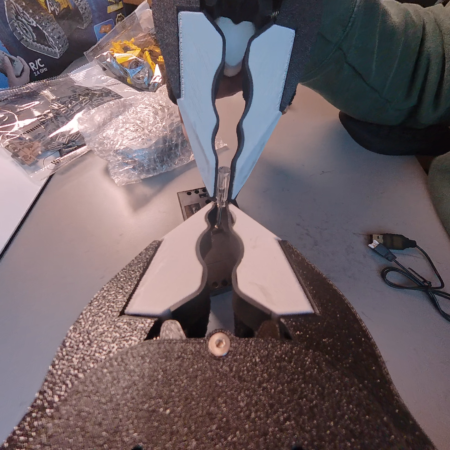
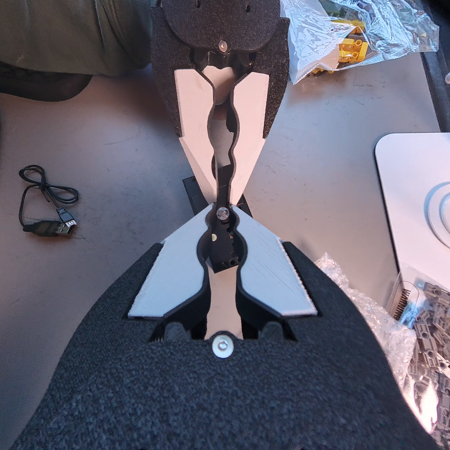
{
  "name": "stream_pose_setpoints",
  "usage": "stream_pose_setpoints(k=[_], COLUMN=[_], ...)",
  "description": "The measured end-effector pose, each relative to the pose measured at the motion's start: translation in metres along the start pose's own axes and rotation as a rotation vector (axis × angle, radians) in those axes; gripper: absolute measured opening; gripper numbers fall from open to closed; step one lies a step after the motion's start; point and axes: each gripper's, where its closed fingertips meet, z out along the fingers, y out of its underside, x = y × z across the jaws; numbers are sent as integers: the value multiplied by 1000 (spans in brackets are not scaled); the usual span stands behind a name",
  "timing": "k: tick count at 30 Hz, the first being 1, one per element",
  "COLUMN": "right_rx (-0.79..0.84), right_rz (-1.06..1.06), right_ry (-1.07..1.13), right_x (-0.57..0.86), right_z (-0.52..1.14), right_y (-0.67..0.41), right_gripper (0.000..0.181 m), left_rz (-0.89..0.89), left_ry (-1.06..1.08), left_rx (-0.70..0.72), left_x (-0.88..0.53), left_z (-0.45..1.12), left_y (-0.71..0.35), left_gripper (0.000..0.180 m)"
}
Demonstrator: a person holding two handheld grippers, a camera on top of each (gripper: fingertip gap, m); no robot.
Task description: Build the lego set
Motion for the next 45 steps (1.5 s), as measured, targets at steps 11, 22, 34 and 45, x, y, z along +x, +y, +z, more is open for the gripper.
stream_pose_setpoints(k=[11,22,34,45], right_rx=[-16,-50,-12,74], right_rz=[13,52,122,132], right_ry=[15,62,53,-40], right_x=[1,5,7,2], right_z=[1,5,11,10], right_y=[-1,-4,-8,-8], right_gripper=[6,7,7,8], left_rz=[-12,-36,-44,-38], left_ry=[5,0,0,28], left_rx=[2,-13,17,17], left_x=[-1,-5,-10,-5], left_z=[0,-4,-9,-8], left_y=[0,4,7,6], left_gripper=[6,5,11,16])
